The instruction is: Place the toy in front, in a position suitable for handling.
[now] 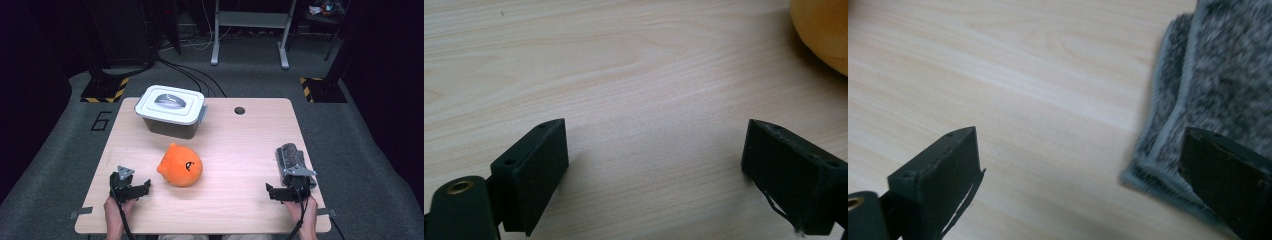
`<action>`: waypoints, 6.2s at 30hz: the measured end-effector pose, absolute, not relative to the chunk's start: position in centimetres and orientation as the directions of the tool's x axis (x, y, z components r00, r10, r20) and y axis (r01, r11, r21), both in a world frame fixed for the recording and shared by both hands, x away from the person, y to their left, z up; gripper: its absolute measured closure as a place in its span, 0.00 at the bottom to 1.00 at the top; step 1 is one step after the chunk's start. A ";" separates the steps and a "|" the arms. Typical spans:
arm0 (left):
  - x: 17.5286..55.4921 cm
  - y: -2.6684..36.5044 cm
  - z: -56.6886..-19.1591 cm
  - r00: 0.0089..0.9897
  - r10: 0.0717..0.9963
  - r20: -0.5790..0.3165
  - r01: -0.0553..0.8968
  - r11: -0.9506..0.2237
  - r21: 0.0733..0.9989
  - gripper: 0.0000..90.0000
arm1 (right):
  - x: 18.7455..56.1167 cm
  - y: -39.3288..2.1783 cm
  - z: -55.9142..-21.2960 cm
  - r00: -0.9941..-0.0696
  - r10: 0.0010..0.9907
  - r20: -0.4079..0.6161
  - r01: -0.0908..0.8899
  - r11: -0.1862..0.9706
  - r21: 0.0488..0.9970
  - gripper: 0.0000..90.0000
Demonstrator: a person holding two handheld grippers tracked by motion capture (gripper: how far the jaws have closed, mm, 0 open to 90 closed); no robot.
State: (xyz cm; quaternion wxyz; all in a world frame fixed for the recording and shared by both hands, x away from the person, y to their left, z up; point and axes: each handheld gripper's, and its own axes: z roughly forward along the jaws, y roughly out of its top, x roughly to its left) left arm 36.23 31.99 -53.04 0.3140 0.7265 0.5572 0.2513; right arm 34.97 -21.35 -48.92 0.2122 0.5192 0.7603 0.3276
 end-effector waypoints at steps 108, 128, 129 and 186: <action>38.0 21.4 -45.9 0.620 0.784 -0.021 0.468 -0.349 0.811 0.71 | 32.6 -20.6 -53.0 -0.353 0.936 -0.004 0.636 0.244 0.732 0.08; 39.2 16.3 -45.3 0.638 0.762 -0.107 0.470 -0.276 0.838 0.69 | 32.6 -20.6 -53.0 -0.352 0.936 -0.003 0.634 0.241 0.735 0.09; 39.2 16.3 -45.3 0.638 0.762 -0.107 0.470 -0.276 0.838 0.69 | 32.6 -20.6 -53.0 -0.352 0.936 -0.003 0.634 0.241 0.735 0.09; 42.2 7.7 -46.6 0.598 0.784 -0.167 0.530 -0.231 0.816 0.30 | 32.6 -20.6 -53.0 -0.355 0.935 -0.012 0.630 0.249 0.736 0.09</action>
